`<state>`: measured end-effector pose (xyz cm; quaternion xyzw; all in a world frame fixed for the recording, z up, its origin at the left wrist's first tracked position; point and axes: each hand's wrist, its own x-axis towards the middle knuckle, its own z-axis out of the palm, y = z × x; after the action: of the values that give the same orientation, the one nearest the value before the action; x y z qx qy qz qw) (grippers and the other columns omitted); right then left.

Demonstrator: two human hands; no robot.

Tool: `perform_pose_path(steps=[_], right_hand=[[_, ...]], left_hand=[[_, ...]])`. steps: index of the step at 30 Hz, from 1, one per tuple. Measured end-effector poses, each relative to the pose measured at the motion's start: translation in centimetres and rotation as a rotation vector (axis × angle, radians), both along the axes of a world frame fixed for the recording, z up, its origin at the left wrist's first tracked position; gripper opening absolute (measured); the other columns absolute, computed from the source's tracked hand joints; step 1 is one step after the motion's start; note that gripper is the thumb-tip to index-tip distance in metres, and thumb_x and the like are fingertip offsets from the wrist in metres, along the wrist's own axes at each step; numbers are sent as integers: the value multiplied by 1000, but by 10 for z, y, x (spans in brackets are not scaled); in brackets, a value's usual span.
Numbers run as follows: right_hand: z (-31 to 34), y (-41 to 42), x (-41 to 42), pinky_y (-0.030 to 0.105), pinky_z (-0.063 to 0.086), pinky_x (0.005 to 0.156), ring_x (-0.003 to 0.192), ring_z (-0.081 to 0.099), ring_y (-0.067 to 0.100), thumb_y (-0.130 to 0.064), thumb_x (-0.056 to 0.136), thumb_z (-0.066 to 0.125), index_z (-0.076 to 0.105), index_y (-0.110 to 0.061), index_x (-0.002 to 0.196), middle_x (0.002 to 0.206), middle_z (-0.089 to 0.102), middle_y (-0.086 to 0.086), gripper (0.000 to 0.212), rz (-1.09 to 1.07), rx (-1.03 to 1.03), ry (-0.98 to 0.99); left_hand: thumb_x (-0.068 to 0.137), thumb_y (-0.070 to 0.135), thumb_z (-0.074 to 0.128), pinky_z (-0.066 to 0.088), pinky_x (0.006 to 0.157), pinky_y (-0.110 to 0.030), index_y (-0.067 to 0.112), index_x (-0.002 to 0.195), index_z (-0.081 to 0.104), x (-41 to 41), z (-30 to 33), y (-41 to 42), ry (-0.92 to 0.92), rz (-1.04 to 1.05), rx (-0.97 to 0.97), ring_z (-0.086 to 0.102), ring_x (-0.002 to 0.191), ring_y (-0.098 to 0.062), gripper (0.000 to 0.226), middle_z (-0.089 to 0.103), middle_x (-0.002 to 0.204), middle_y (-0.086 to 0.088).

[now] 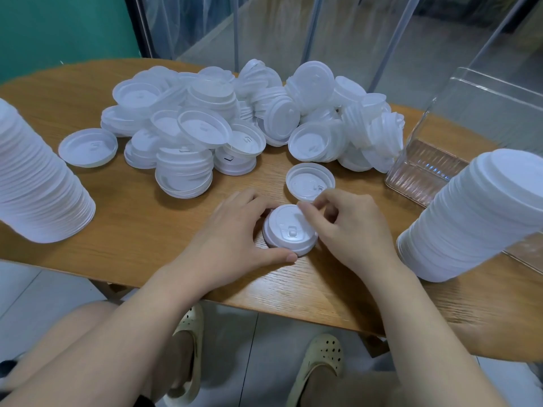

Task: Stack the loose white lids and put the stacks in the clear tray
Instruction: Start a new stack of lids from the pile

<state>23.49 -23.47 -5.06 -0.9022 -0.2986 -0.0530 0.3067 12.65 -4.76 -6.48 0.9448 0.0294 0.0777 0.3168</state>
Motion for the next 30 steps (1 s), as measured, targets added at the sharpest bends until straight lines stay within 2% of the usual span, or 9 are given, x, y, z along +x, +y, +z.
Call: perform_pose_path(steps=[3, 5, 9, 12, 16, 19, 22, 28, 30], right_hand=[[-1, 0, 8, 32, 43, 62, 68, 52, 10, -43, 93, 70, 69, -23, 96, 75, 55, -12, 20, -26, 137, -167], [-4, 1, 14, 31, 45, 72, 89, 54, 12, -39, 92, 71, 71, -22, 110, 98, 58, -8, 24, -39, 65, -212], [-12, 2, 23, 36, 38, 104, 134, 43, 16, -39, 94, 70, 69, -27, 127, 138, 59, -7, 36, 56, -138, -121], [-14, 2, 26, 31, 28, 104, 145, 36, 12, -37, 97, 68, 66, -30, 134, 142, 59, -13, 38, 86, -163, -36], [-18, 2, 27, 37, 40, 106, 137, 49, 17, -27, 97, 70, 71, -24, 126, 130, 68, -7, 29, 55, -94, -75], [-17, 3, 26, 31, 41, 88, 110, 63, 19, -27, 98, 69, 73, -20, 118, 110, 72, -5, 22, 5, -21, -102], [-11, 0, 23, 35, 45, 71, 79, 64, 17, -30, 100, 66, 71, -21, 110, 86, 69, -9, 14, -5, 90, -91], [-5, -3, 19, 31, 55, 72, 75, 68, 4, -27, 98, 68, 66, -23, 124, 93, 70, -10, 26, -65, 252, -8], [-7, -5, 22, 20, 54, 70, 68, 68, 3, -25, 95, 71, 61, -25, 132, 100, 69, -10, 38, -103, 281, 32]], left_hand=[[65, 77, 75, 45, 103, -37, 38, 137, 55, 0, 0, -1, 6, 5, 27, 46, 113, -3, 84, 50, 117, 22], [64, 79, 74, 44, 106, -37, 35, 142, 51, 0, 1, -1, 13, 7, 44, 45, 116, -3, 93, 49, 121, 21], [66, 87, 65, 41, 108, -37, 36, 146, 46, -3, 4, -2, 16, -19, 40, 42, 119, -1, 97, 48, 127, 24], [68, 85, 65, 39, 111, -39, 37, 149, 43, -4, 5, -2, 17, -37, 27, 40, 124, 0, 97, 49, 138, 26], [70, 76, 74, 39, 110, -37, 35, 152, 42, -5, 6, -3, 17, -32, 8, 40, 123, 0, 97, 45, 129, 32], [68, 72, 79, 39, 109, -34, 34, 152, 43, -6, 6, -1, 15, -28, -9, 42, 121, -1, 98, 47, 123, 32], [65, 69, 84, 38, 110, -28, 35, 151, 42, -6, 4, 2, 19, -20, -45, 42, 122, 3, 101, 50, 127, 28], [63, 64, 86, 39, 111, -29, 41, 145, 46, -9, 0, 8, 21, -12, -103, 46, 125, 3, 94, 50, 125, 32], [63, 66, 83, 42, 108, -30, 41, 139, 52, -8, 0, 7, 15, -17, -109, 46, 123, 2, 86, 53, 122, 30]])
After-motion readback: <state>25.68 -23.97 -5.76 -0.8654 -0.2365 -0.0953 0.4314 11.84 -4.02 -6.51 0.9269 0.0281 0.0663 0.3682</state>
